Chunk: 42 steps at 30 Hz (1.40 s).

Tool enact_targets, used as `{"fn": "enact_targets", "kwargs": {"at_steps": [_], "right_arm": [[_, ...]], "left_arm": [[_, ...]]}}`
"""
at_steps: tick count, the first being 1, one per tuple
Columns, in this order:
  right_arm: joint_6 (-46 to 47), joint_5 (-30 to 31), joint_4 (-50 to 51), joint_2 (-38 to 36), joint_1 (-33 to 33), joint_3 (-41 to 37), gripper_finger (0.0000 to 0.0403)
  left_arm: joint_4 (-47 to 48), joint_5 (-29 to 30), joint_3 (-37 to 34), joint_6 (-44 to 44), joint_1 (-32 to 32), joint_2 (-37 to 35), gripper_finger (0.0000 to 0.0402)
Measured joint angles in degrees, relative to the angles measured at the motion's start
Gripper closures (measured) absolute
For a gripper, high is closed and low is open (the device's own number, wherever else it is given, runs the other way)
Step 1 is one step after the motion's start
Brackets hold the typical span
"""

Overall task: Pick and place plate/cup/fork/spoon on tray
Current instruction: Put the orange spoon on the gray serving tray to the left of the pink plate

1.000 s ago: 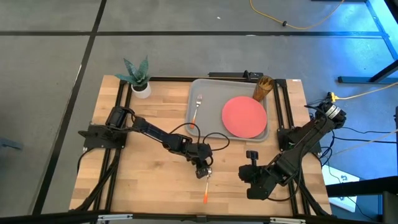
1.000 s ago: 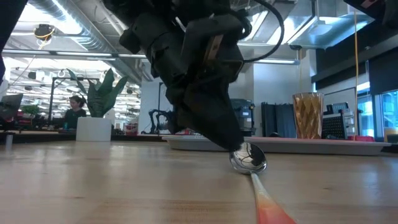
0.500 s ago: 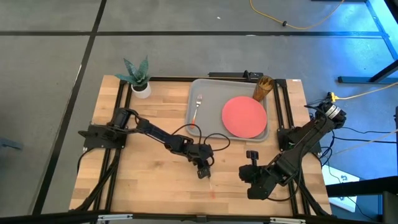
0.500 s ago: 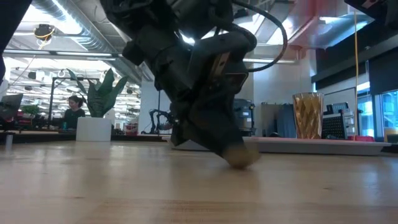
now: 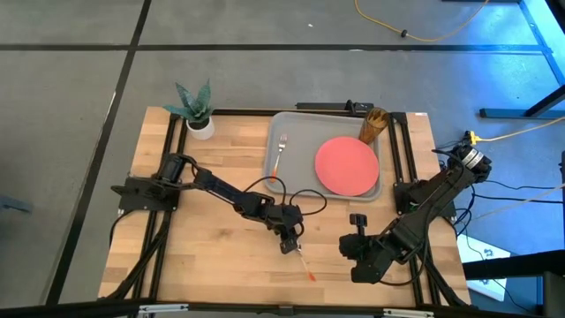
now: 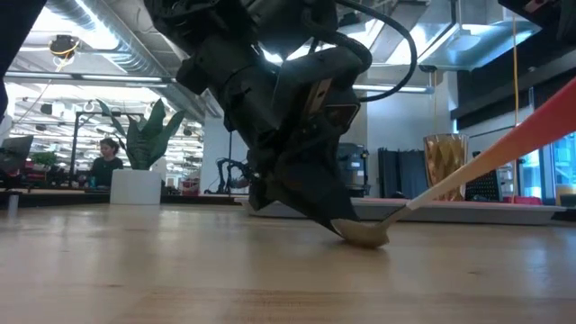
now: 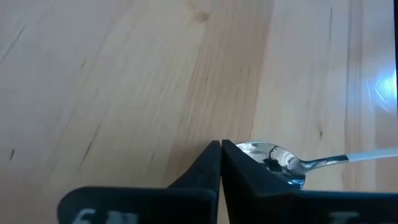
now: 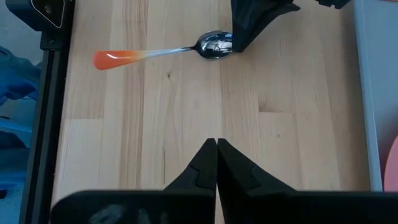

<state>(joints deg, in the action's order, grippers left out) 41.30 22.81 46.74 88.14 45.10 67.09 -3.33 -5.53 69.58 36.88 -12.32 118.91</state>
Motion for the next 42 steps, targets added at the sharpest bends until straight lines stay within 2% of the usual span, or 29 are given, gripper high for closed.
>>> {"fn": "enact_targets", "kwargs": {"at_steps": [22,34,38,42], "right_arm": [[0.08,0.02,-0.02,0.0,0.01,0.0,0.0398],[0.2,-0.09,-0.02,0.0,0.01,0.0,0.0398],[0.2,-0.09,0.0,0.0,0.01,0.0,0.0398],[0.2,-0.08,0.0,0.0,0.02,0.0,0.0398]], "left_arm": [[0.77,11.17,0.72,-7.41,2.48,-0.53,0.0401],[1.41,9.49,3.43,-10.58,3.06,-0.96,0.0401],[1.33,4.88,3.43,-10.33,3.04,-0.96,0.0401],[1.18,-2.16,3.43,-10.23,3.04,-1.0,0.04]]}}
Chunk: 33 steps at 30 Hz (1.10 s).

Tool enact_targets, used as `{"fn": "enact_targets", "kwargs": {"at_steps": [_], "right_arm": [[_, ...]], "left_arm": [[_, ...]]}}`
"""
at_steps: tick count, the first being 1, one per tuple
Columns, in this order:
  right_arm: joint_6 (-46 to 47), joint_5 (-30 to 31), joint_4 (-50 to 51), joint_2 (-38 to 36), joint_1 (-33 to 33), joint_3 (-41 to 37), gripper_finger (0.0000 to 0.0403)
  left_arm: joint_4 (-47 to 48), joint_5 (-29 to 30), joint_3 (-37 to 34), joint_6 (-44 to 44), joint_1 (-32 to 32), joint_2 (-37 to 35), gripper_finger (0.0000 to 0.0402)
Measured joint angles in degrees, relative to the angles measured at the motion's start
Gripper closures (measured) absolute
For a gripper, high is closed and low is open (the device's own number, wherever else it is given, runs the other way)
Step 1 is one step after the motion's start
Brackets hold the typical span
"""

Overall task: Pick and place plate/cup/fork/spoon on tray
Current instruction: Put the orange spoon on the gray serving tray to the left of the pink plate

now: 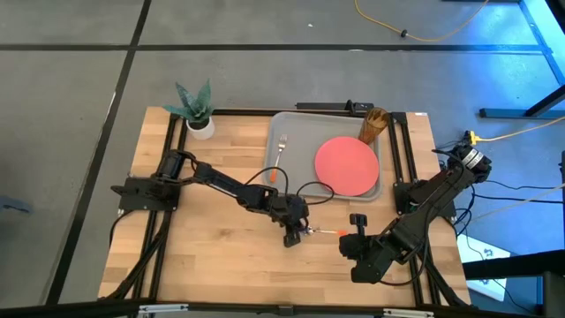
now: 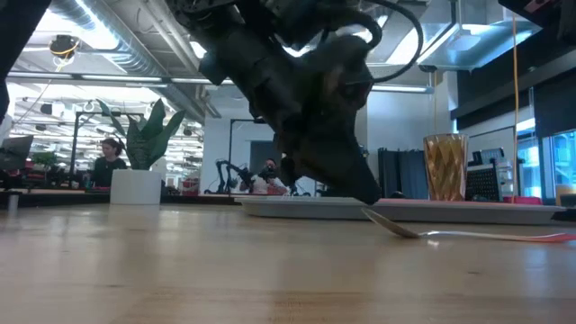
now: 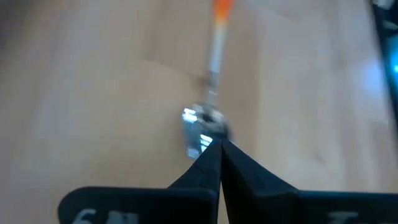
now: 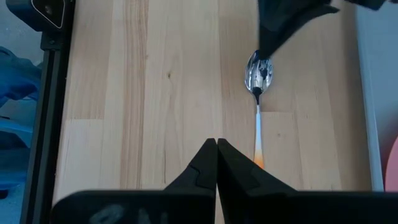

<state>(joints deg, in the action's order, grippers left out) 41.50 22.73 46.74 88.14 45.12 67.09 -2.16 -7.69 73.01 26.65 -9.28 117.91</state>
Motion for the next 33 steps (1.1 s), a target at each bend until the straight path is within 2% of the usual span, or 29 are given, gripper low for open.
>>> {"fn": "enact_targets", "kwargs": {"at_steps": [6,9,12,15,22,25,27,33], "right_arm": [[-0.07,0.05,-0.02,0.0,-0.02,0.0,0.0398],[-0.03,0.05,-0.02,0.0,-0.02,0.0,0.0398],[-0.02,0.05,-0.02,0.0,0.0,0.0,0.0398],[-0.07,0.08,-0.02,0.0,0.0,0.0,0.0398],[-0.13,0.12,-0.04,0.0,0.0,0.0,0.0398],[-0.06,0.1,-0.06,0.0,-0.01,0.0,0.0395],[-0.02,0.12,-0.1,0.0,-0.02,0.0,0.0394],[0.53,0.34,-0.34,0.0,-0.7,0.0,0.0393]], "left_arm": [[0.01,-10.33,1.58,-1.6,-0.11,-0.53,0.0376],[-0.07,-12.73,2.48,-13.8,-1.03,-0.68,0.037],[2.82,-11.83,2.34,-26.51,-3.19,-0.59,0.0369],[4.03,-5.24,2.34,-35.11,-5.82,-1.09,0.0368],[6.06,26.47,2.34,-50.19,-13.18,-1.07,0.0368],[5.36,35.17,2.34,-50.95,-15.47,-1.07,0.0368],[4.88,37.33,2.36,-50.95,-16.41,-1.08,0.0368],[5.14,38.15,2.36,-51.5,-17.47,-1.09,0.0368]]}}
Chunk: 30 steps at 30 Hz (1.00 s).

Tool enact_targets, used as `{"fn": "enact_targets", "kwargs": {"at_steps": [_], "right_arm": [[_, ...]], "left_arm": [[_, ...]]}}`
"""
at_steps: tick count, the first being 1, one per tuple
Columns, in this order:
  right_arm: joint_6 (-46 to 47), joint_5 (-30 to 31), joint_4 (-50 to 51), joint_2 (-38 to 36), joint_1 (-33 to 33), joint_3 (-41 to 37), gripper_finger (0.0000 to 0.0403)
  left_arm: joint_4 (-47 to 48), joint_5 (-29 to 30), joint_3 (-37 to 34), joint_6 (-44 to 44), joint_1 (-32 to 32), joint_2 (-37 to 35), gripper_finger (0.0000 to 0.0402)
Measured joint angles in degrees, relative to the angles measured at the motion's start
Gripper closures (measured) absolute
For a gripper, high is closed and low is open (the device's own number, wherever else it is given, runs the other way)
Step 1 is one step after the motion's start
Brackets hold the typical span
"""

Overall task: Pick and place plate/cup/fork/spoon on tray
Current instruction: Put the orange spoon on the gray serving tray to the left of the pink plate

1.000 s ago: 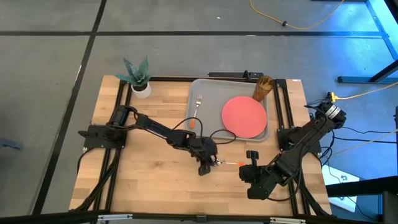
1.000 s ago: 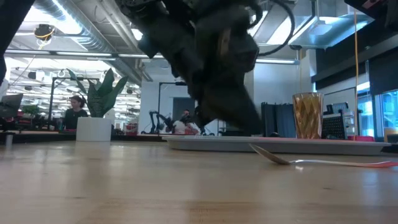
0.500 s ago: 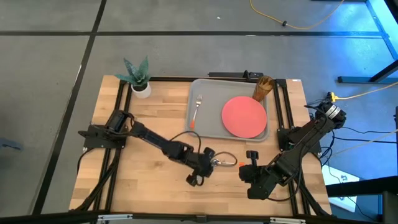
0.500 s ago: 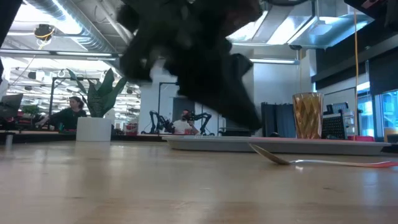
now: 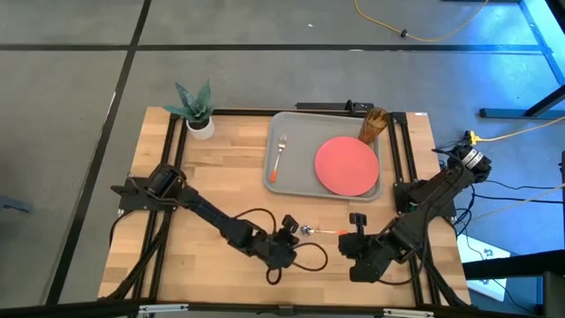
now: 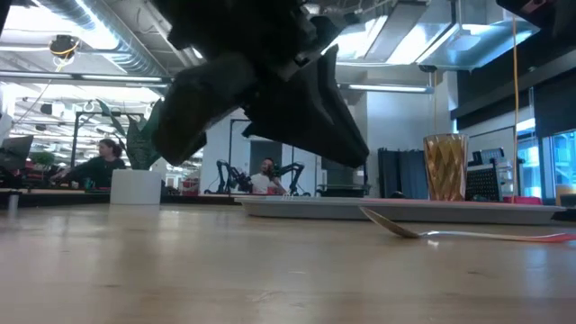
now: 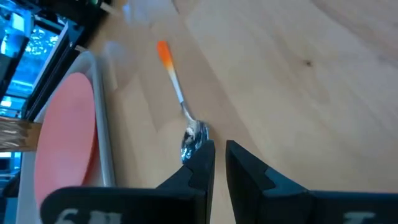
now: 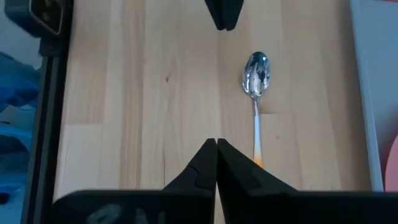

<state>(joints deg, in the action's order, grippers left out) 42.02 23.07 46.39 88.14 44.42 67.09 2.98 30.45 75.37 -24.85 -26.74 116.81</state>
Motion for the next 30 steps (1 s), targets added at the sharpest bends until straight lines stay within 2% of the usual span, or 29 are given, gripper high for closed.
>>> {"fn": "enact_targets", "kwargs": {"at_steps": [5,10,16,30], "right_arm": [[1.16,-0.01,0.04,0.0,-0.87,0.0,0.0393],[1.13,-0.07,0.04,0.0,-0.79,0.0,0.0393],[0.92,-0.07,0.09,0.0,-0.81,0.0,0.0393],[-0.33,-0.15,0.11,0.0,-0.81,0.0,0.0393]], "left_arm": [[0.67,0.27,0.0,-5.62,1.19,0.07,0.0368],[2.37,-0.97,0.0,-7.46,2.4,0.13,0.0368],[1.34,-1.07,-1.08,-16.03,2.73,0.13,0.0368],[0.62,-4.91,-1.27,-22.62,3.71,0.15,0.0368]]}}
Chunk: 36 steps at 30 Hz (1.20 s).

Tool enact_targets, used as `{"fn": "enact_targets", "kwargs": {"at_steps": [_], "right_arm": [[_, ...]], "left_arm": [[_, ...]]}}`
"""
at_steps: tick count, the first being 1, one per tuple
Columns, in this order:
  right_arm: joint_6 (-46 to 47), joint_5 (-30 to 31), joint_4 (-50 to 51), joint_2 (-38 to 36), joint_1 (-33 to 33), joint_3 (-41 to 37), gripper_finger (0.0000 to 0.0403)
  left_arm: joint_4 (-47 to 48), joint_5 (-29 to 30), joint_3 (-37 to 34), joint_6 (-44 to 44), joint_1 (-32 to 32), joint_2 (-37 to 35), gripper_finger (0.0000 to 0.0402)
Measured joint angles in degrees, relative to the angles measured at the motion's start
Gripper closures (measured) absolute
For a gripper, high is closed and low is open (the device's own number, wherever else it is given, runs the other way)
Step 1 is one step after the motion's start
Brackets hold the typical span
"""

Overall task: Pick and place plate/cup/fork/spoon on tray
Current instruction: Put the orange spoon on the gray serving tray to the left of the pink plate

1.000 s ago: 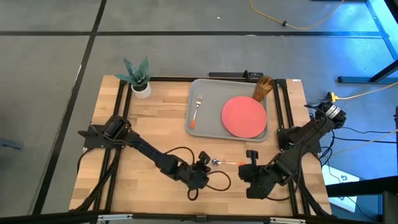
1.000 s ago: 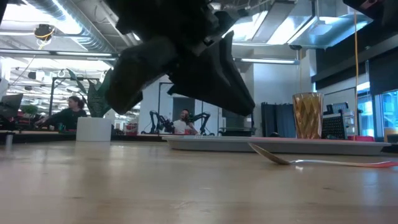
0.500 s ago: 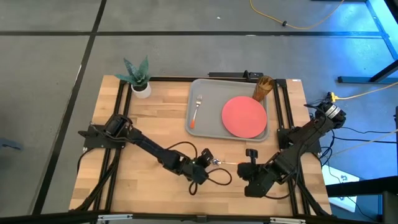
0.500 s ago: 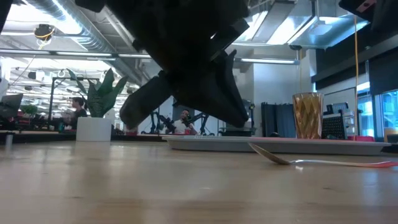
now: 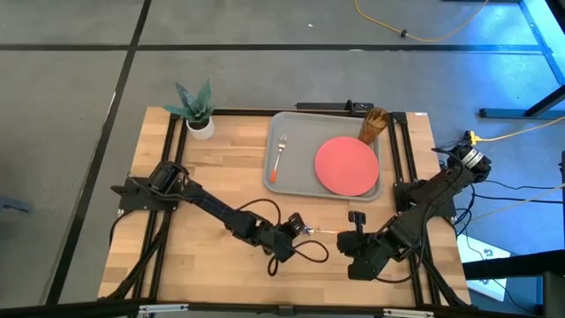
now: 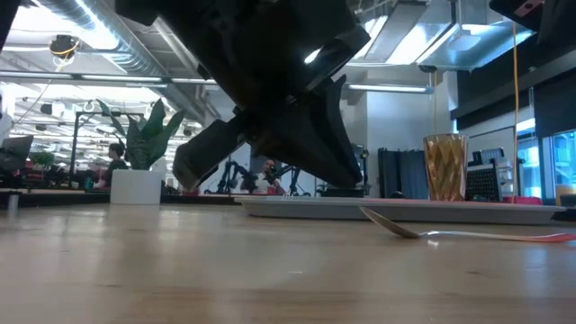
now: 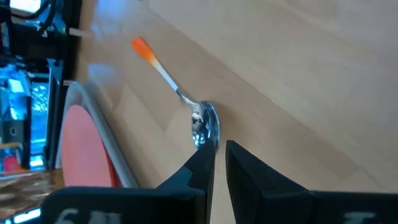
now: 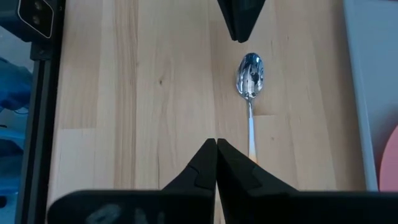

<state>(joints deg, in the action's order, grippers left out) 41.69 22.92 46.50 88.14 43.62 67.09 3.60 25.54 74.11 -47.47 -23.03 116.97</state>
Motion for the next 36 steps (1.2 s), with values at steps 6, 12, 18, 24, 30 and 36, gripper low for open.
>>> {"fn": "enact_targets", "kwargs": {"at_steps": [6,12,18,24,30,36], "right_arm": [[-0.02,-0.09,0.01,0.0,0.0,0.0,0.0392],[-0.07,-0.09,0.02,0.0,0.0,0.0,0.0392],[-0.11,-0.07,0.04,0.0,0.0,0.0,0.0392],[-0.15,-0.07,0.04,0.0,0.0,0.0,0.0392],[-0.17,-0.05,0.07,0.0,0.0,0.0,0.0392],[-0.17,-0.05,0.05,0.0,0.0,0.0,0.0392]], "left_arm": [[-1.15,-2.44,-0.02,-1.2,1.11,0.05,0.0368],[-1.15,-3.33,-0.02,-1.63,2.05,0.07,0.0368],[-1.12,-5.7,-0.02,-1.55,2.89,0.07,0.0368],[-1.11,-7.54,-0.02,-0.8,3.68,0.07,0.0368],[-1.07,-7.68,-0.02,-1.88,3.79,0.07,0.0368],[-0.27,-7.67,-0.02,-2.66,4.0,0.07,0.0368]]}}
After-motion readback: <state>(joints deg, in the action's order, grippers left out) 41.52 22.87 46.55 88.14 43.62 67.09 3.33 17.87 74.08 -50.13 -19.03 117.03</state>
